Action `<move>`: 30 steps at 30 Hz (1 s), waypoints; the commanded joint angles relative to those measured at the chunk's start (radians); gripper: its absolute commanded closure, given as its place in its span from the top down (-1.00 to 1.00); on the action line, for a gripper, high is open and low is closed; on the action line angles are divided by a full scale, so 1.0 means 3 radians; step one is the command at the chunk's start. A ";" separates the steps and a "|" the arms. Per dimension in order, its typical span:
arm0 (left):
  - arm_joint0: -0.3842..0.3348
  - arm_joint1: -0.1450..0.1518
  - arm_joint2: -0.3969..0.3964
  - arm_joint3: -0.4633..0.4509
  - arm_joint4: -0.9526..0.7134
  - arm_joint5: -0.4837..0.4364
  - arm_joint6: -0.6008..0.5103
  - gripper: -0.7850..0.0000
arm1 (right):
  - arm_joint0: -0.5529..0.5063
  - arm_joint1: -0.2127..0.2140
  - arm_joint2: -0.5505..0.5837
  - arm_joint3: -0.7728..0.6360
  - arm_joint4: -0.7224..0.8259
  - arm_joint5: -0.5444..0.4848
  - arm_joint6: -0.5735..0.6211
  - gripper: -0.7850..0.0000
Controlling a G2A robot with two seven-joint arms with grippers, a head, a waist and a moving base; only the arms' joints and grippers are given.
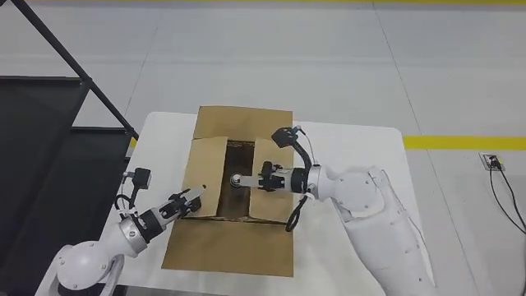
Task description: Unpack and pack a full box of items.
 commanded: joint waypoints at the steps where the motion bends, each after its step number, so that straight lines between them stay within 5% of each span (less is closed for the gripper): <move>1: -0.0034 0.0000 0.0025 0.0028 0.0016 0.0047 0.0000 1.00 | 0.0021 0.0001 -0.0086 -0.0014 -0.0145 0.0020 -0.0029 1.00; 30: -0.0261 -0.0003 0.0188 0.0324 0.0026 0.0231 0.0016 1.00 | 0.0342 -0.0043 -0.0630 0.0316 -0.0537 0.0390 -0.0156 1.00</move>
